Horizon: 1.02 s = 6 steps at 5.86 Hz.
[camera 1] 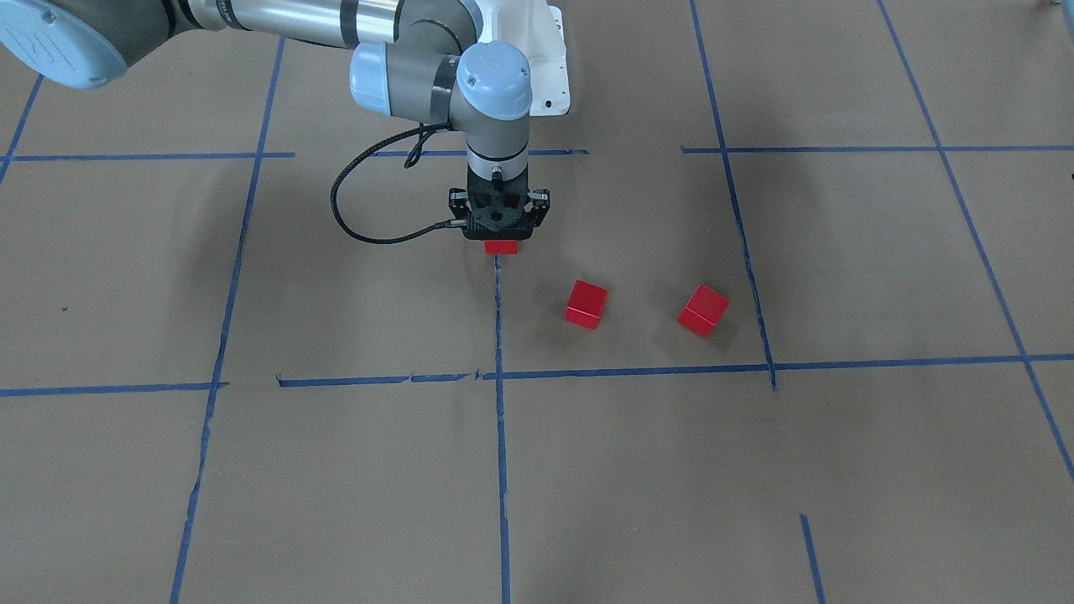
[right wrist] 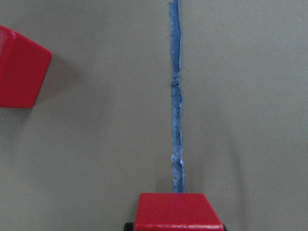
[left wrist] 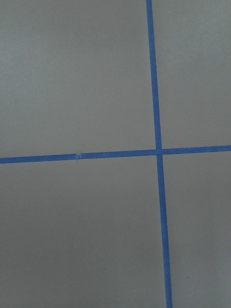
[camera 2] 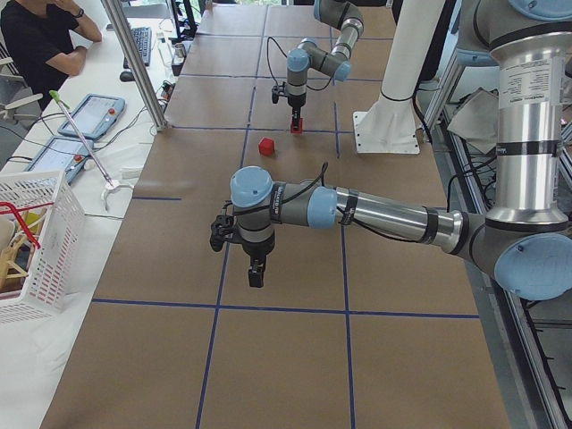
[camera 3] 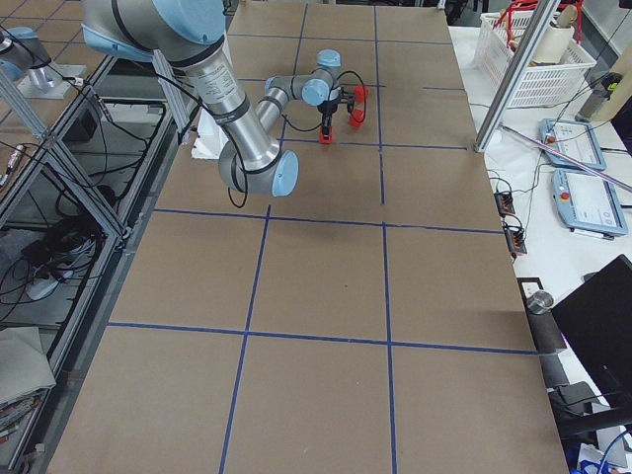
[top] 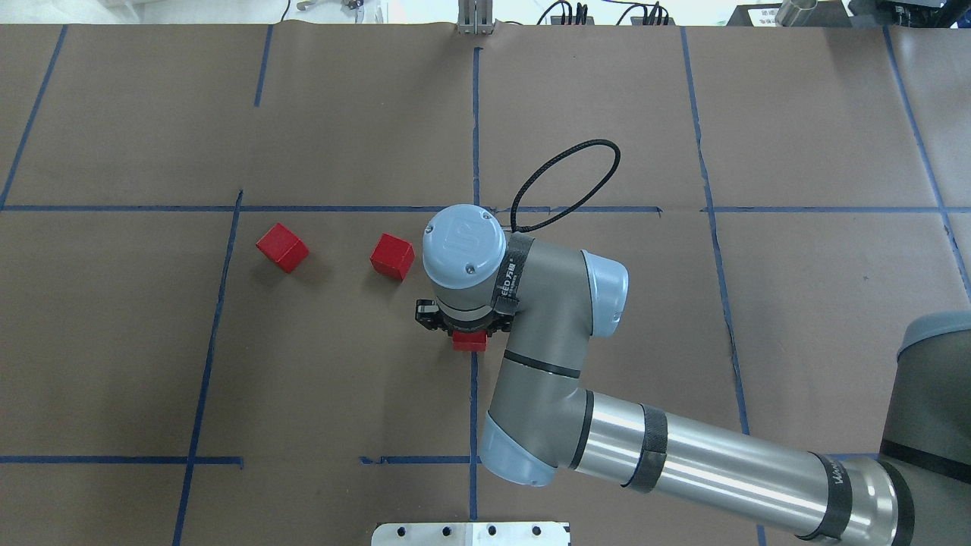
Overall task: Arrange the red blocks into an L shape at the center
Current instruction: 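Release the cube and lift the right gripper while the left arm reaches in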
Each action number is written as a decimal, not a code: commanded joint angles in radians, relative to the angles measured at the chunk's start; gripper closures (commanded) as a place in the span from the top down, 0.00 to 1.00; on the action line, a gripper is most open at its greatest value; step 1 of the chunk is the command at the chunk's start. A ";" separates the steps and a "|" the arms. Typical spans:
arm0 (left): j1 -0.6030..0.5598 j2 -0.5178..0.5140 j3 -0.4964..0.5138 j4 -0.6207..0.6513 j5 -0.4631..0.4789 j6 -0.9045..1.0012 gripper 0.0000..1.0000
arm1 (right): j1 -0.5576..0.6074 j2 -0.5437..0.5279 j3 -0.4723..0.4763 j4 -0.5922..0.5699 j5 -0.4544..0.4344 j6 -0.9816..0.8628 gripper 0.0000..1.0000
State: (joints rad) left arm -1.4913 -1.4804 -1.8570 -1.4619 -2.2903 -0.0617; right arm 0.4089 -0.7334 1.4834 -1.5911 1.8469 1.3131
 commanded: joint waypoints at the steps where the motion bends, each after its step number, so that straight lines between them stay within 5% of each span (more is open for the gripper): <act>1: 0.000 -0.001 -0.001 0.000 -0.001 -0.001 1.00 | -0.001 -0.003 -0.002 -0.003 0.000 0.000 0.99; 2: 0.000 -0.001 -0.002 0.000 -0.003 -0.003 1.00 | 0.001 0.000 0.017 -0.004 0.000 0.000 0.99; 3: 0.008 -0.006 -0.005 0.000 -0.070 -0.003 1.00 | 0.054 -0.015 0.149 -0.010 0.008 0.000 1.00; 4: 0.047 -0.015 -0.005 -0.002 -0.169 -0.004 1.00 | 0.097 -0.103 0.332 -0.012 0.011 0.000 1.00; 6: 0.258 -0.166 -0.034 -0.133 -0.175 -0.167 1.00 | 0.128 -0.321 0.589 -0.006 0.025 -0.005 1.00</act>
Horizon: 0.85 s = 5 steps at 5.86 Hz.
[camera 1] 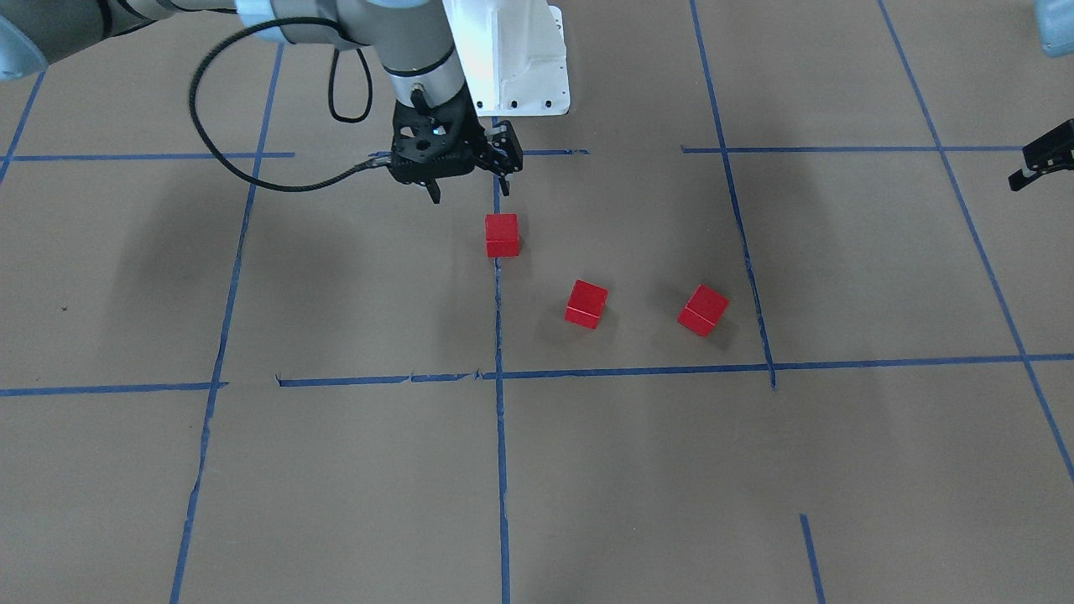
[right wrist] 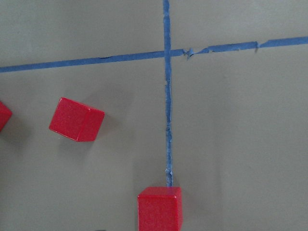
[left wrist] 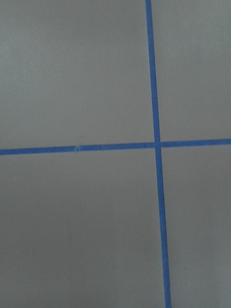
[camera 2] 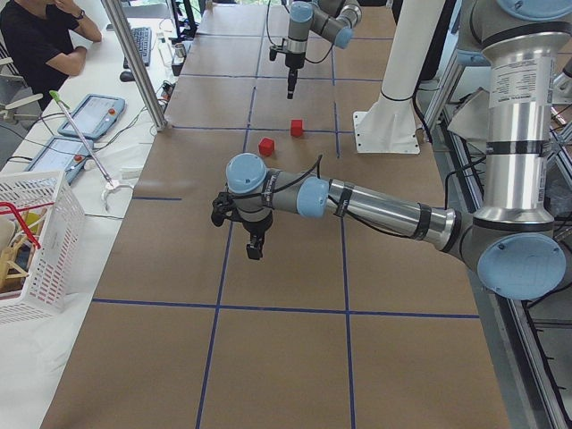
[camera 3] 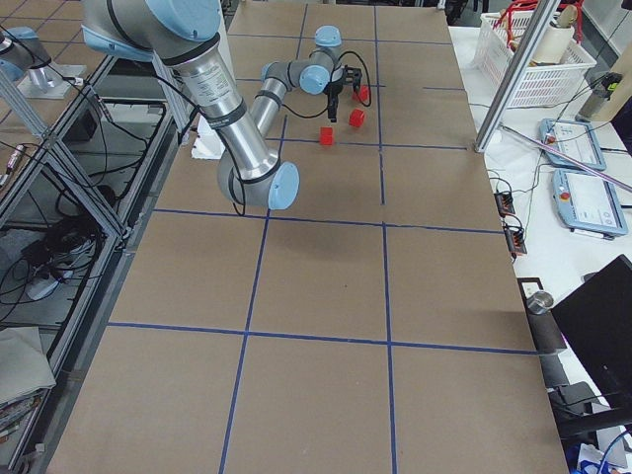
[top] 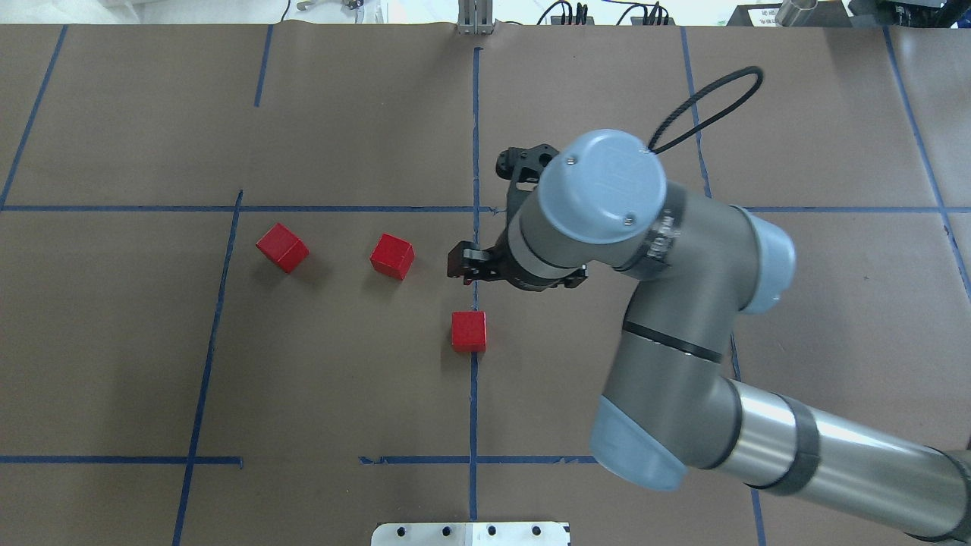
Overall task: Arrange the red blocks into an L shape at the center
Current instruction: 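Release the cube and lift the right gripper while the left arm reaches in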
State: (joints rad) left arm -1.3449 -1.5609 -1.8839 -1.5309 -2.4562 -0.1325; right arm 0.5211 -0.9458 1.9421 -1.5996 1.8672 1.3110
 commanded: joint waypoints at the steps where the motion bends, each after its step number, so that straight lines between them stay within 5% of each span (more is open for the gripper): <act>1: 0.253 -0.205 -0.004 -0.072 0.005 -0.202 1.00 | 0.033 -0.155 0.159 0.003 0.019 -0.006 1.00; 2: 0.385 -0.300 0.003 -0.071 0.054 -0.206 1.00 | 0.066 -0.181 0.159 0.006 0.068 -0.013 1.00; 4: 0.604 -0.399 0.026 -0.057 0.395 -0.214 1.00 | 0.100 -0.194 0.175 0.007 0.112 -0.015 1.00; 5: 0.612 -0.503 0.133 -0.057 0.433 -0.217 1.00 | 0.118 -0.198 0.173 0.007 0.112 -0.016 1.00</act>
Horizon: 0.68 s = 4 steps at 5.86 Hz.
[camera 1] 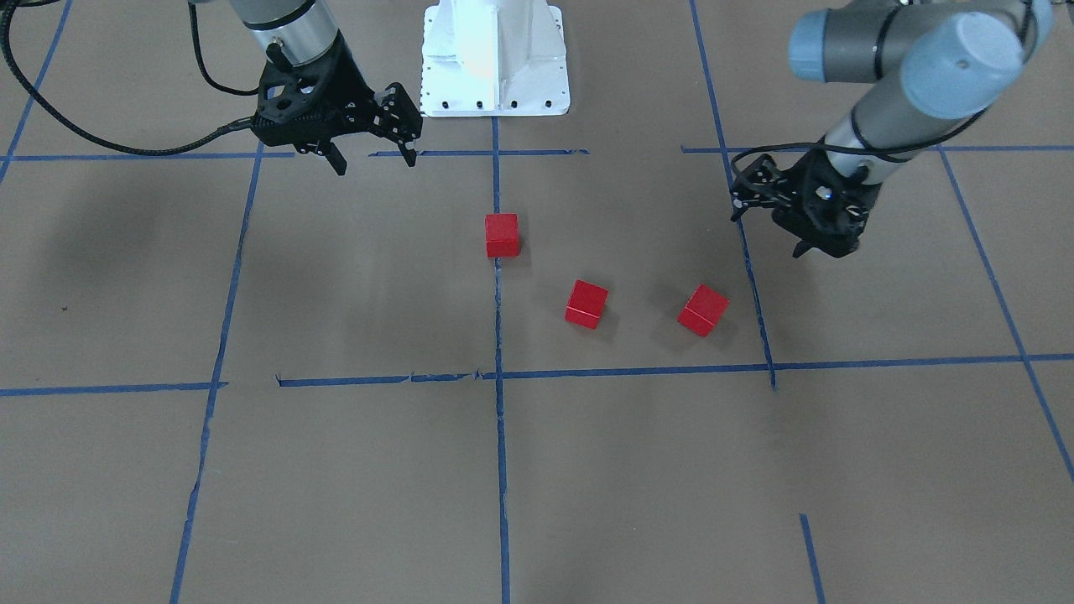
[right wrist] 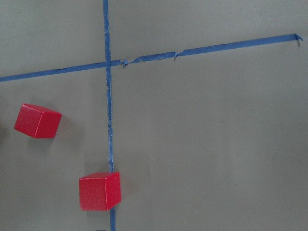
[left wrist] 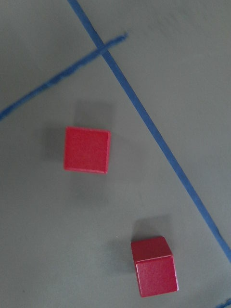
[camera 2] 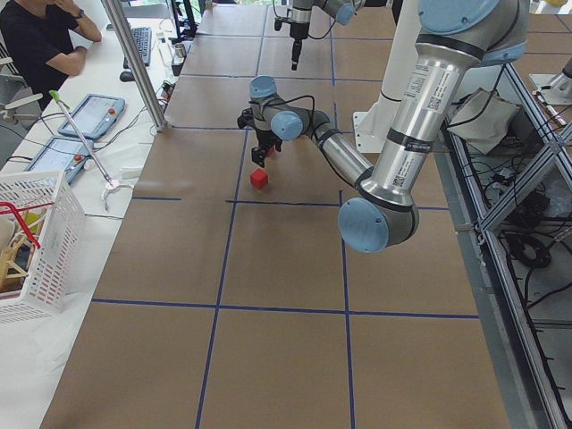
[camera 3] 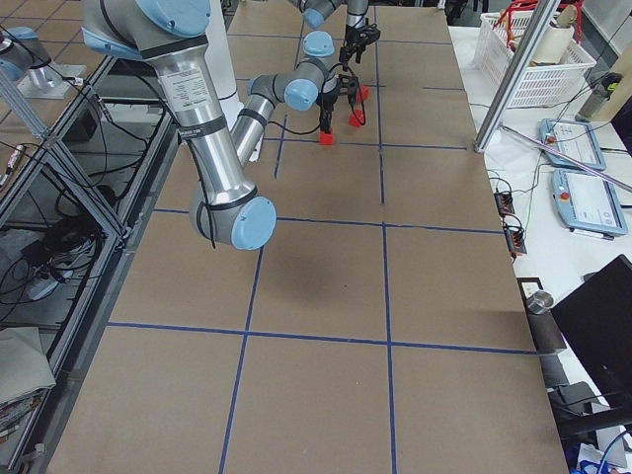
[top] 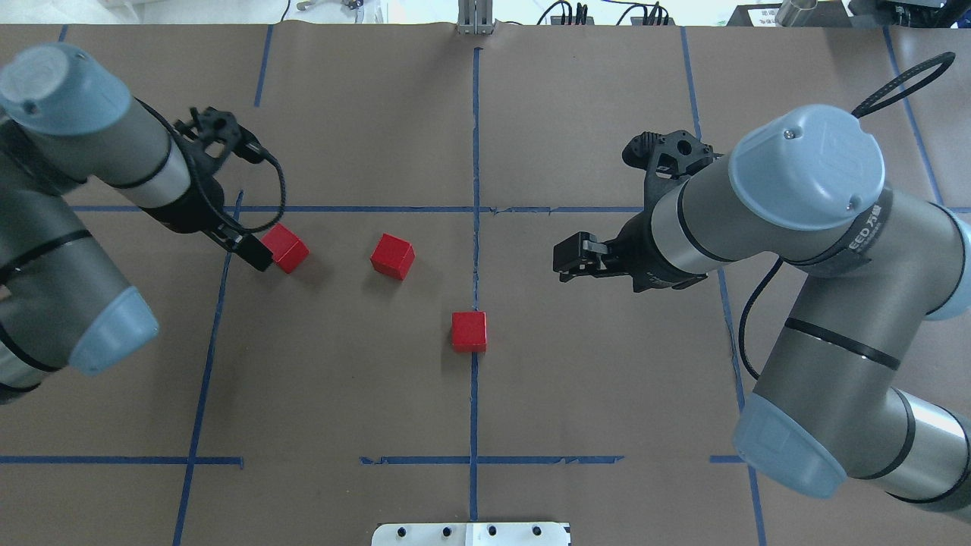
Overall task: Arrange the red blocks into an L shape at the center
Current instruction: 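Grasp the red cube nearer the center with the left gripper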
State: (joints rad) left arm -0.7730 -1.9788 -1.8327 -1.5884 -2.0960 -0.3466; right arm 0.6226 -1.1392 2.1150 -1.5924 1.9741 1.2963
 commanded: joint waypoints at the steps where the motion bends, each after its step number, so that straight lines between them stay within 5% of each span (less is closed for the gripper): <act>1: 0.046 -0.191 0.199 -0.011 0.071 -0.128 1.00 | 0.043 -0.023 -0.001 0.002 0.005 -0.029 1.00; 4: 0.090 -0.279 0.257 -0.015 0.068 -0.280 1.00 | 0.054 -0.065 0.003 0.002 0.014 -0.052 1.00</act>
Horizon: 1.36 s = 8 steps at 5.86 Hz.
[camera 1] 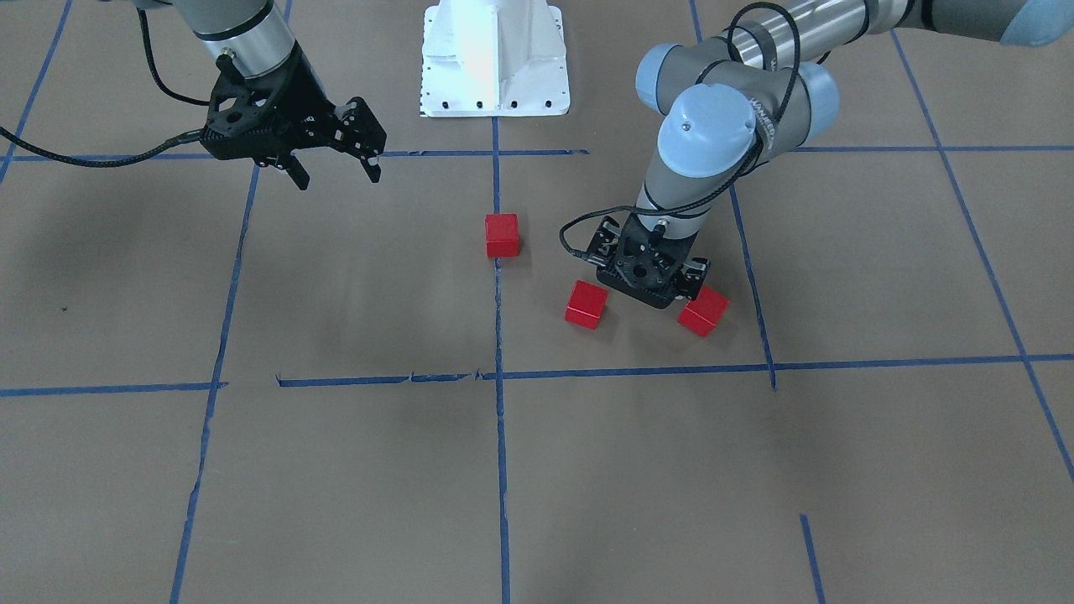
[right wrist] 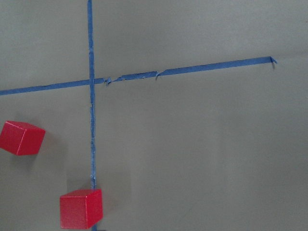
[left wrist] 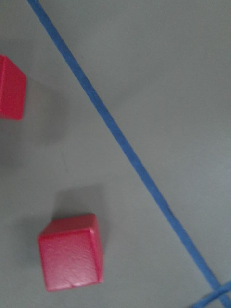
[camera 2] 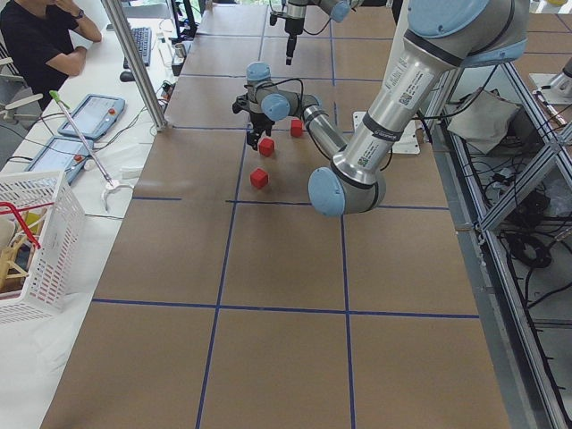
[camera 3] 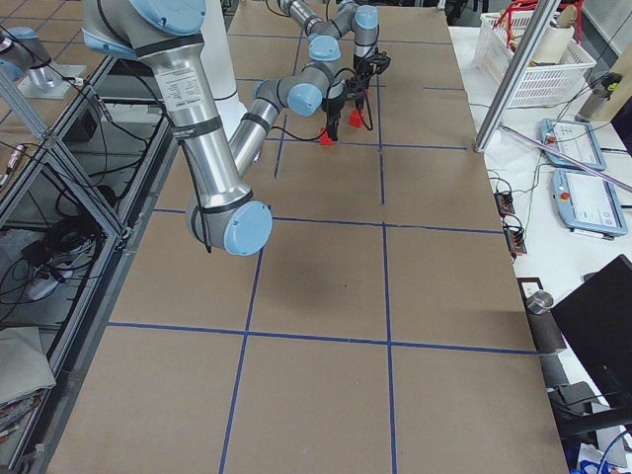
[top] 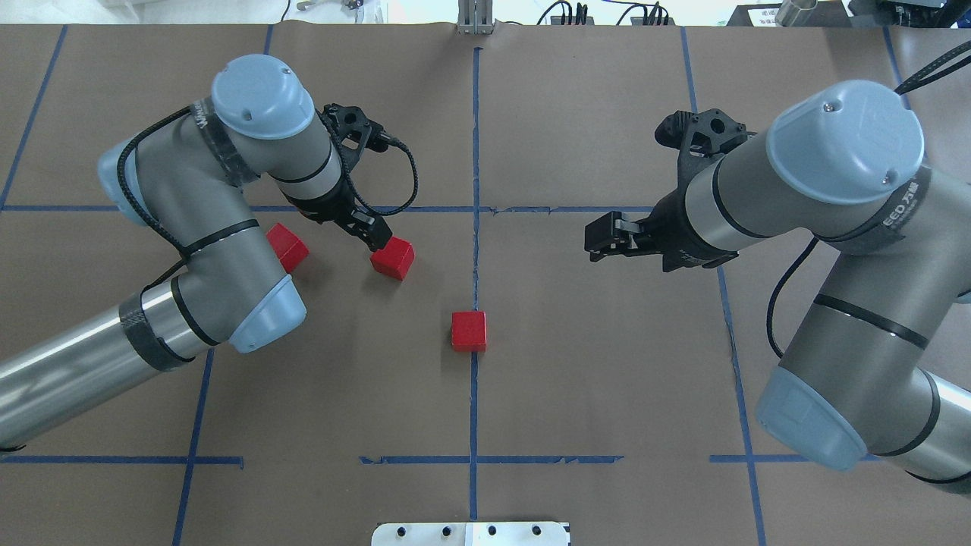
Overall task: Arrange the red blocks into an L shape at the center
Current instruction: 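Grasp the red cube nearer the center with the left gripper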
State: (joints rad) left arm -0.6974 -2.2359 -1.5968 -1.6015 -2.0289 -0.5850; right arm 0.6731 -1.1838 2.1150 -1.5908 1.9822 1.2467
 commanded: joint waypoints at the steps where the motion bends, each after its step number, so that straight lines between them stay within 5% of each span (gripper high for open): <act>1: 0.036 -0.027 0.041 -0.021 0.002 -0.061 1.00 | 0.003 -0.026 0.005 0.000 0.006 -0.003 1.00; 8: 0.059 -0.036 0.178 -0.231 0.013 -0.140 1.00 | 0.000 -0.050 -0.001 0.003 0.004 -0.003 1.00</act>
State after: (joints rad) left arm -0.6418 -2.2698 -1.4226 -1.8137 -2.0155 -0.6986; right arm 0.6743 -1.2335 2.1139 -1.5882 1.9869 1.2441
